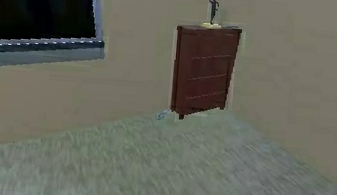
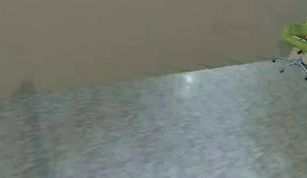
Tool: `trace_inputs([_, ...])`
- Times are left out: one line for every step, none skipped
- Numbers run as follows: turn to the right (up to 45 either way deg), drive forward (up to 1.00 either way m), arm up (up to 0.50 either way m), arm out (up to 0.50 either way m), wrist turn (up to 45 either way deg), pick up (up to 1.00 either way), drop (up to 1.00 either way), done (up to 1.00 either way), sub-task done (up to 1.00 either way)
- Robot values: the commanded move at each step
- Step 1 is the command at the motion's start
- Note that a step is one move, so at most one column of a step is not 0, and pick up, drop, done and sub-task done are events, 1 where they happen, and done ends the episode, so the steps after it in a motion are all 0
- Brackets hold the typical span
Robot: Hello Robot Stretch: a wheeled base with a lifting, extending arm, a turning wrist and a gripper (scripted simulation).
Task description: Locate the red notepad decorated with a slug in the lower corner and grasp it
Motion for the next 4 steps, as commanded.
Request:
trace_inputs([-45.0,0.0,0.0,0.0,0.0,0.0,0.0,0.0,0.0])
trace_inputs([-45.0,0.0,0.0,0.0,0.0,0.0,0.0,0.0,0.0])
trace_inputs([-27.0,0.0,0.0,0.0,0.0,0.0,0.0,0.0,0.0])
trace_inputs([0.0,1.0,0.0,0.0,0.0,0.0,0.0,0.0,0.0])
